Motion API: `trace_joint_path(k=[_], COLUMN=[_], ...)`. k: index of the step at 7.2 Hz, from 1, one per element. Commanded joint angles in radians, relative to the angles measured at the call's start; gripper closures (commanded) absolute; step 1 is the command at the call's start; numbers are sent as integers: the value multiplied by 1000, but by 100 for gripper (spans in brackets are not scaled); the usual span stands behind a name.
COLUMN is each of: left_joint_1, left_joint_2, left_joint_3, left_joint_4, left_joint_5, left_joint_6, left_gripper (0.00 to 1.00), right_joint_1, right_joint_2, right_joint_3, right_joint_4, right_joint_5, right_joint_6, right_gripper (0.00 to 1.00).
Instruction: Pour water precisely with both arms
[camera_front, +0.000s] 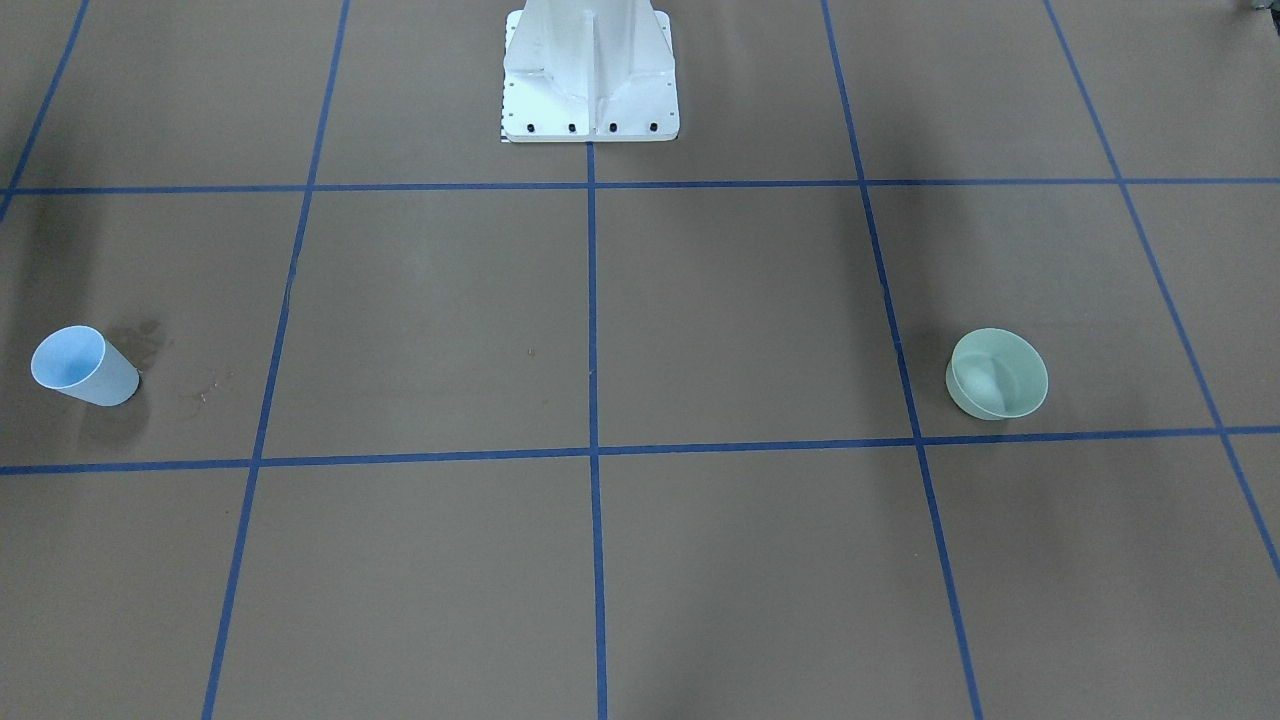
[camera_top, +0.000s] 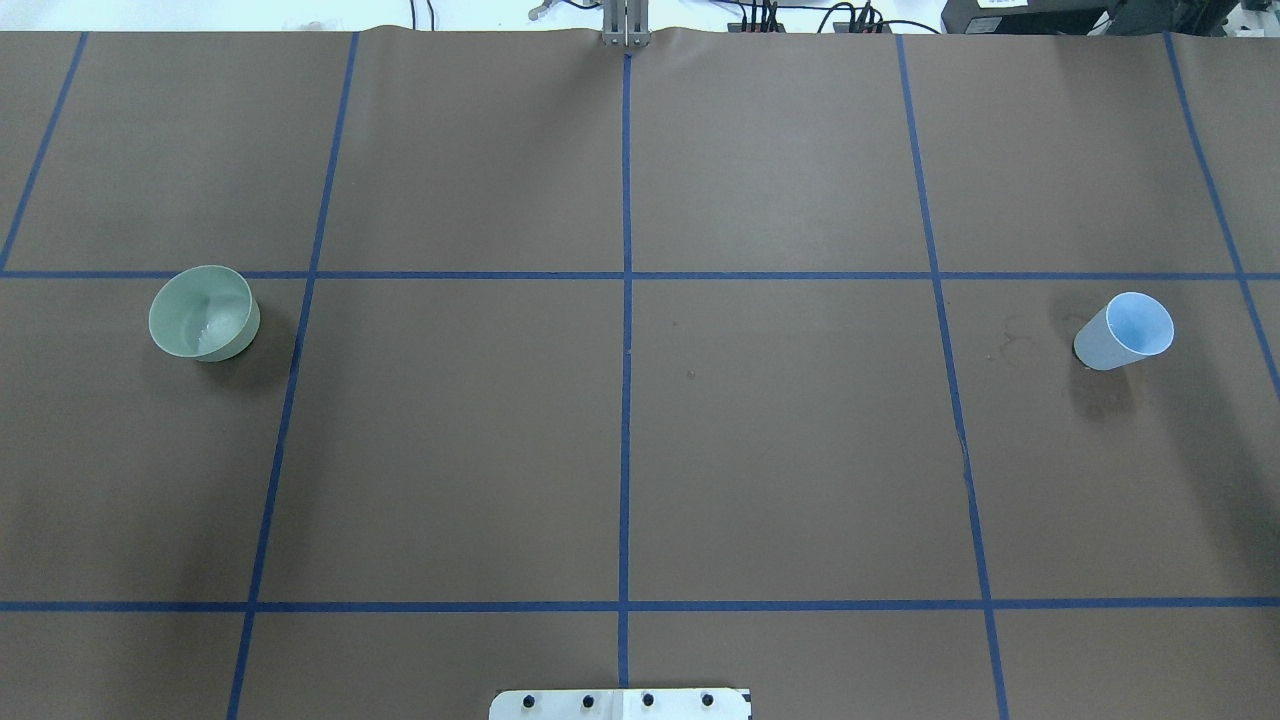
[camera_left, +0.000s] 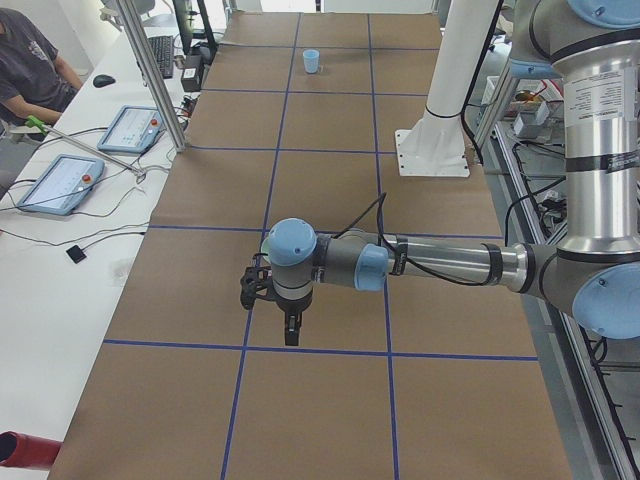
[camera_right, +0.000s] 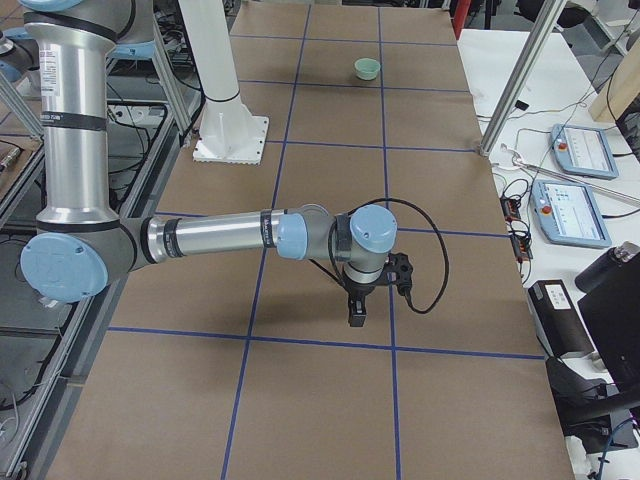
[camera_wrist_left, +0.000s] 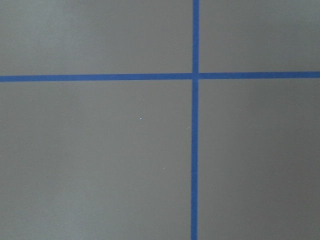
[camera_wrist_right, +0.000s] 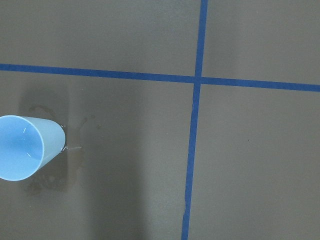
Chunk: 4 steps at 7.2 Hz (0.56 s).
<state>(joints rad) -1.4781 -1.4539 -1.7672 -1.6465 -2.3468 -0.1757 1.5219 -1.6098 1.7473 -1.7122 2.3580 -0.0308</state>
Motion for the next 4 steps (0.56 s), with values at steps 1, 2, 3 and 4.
trace_joint_path(k=[1, 2, 3, 4], left_joint_1=[143, 183, 238, 274], left_joint_2=[-95, -140, -182, -209], left_joint_3=[55, 66, 95, 125], left_joint_4=[-13, -13, -31, -71], left_joint_5=[-19, -20, -20, -20], left_joint_6=[-111, -211, -261, -322], left_gripper=[0, 0, 0, 0], right_joint_1=[0, 0, 0, 0], right_joint_2=[-5, -6, -6, -6], right_joint_3=[1, 4, 4, 6], right_joint_4=[0, 2, 3, 5], right_joint_5=[7, 7, 9, 14], right_joint_6=[-3, -3, -3, -3], right_gripper=[0, 0, 0, 0])
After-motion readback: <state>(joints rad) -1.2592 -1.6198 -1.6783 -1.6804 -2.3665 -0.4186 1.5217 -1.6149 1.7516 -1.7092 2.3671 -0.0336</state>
